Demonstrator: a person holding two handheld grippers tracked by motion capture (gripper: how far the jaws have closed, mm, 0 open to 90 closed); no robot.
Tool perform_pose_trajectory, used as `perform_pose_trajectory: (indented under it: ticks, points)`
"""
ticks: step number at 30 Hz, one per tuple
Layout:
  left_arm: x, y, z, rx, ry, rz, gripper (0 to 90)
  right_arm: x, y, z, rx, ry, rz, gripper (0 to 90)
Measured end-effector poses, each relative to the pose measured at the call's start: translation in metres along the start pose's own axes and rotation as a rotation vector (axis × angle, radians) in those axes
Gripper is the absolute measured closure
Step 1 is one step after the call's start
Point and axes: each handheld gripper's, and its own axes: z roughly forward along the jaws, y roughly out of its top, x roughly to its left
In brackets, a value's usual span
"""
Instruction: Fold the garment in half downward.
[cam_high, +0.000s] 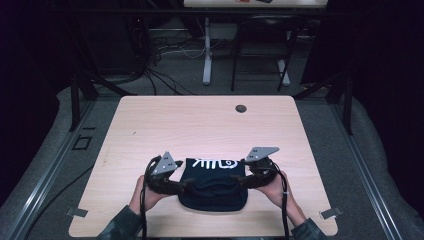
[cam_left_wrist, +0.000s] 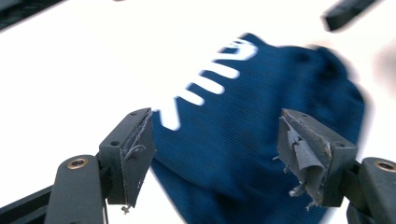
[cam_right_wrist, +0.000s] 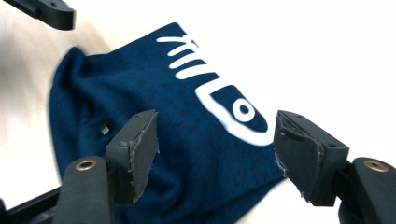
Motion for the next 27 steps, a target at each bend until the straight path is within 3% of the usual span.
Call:
perform_pose_trajectory:
  ticks: [3, 7, 11, 15, 19, 27]
  points:
    - [0.002, 0.001, 0.014, 0.024, 0.016, 0.000, 27.2, -0.001, 0.002, 0.015, 0.038, -0.032, 0.006, 30.1]
    - [-0.006, -0.014, 0.027, 0.064, -0.024, 0.011, 25.7, 0.005, -0.008, 0.028, 0.102, -0.010, -0.024, 30.2]
    - [-0.012, -0.031, 0.032, 0.109, -0.073, 0.061, 23.9, 0.011, -0.020, 0.032, 0.127, 0.003, -0.034, 26.7]
    - [-0.011, -0.044, 0.032, 0.118, -0.092, 0.035, 20.8, 0.010, -0.032, 0.036, 0.171, 0.032, -0.034, 18.8]
    - [-0.015, -0.050, 0.034, 0.129, -0.093, 0.015, 19.1, 0.010, -0.038, 0.043, 0.190, 0.040, -0.042, 17.1]
    - [-0.018, -0.054, 0.035, 0.127, -0.079, -0.028, 18.1, 0.006, -0.042, 0.049, 0.182, 0.057, -0.024, 15.4]
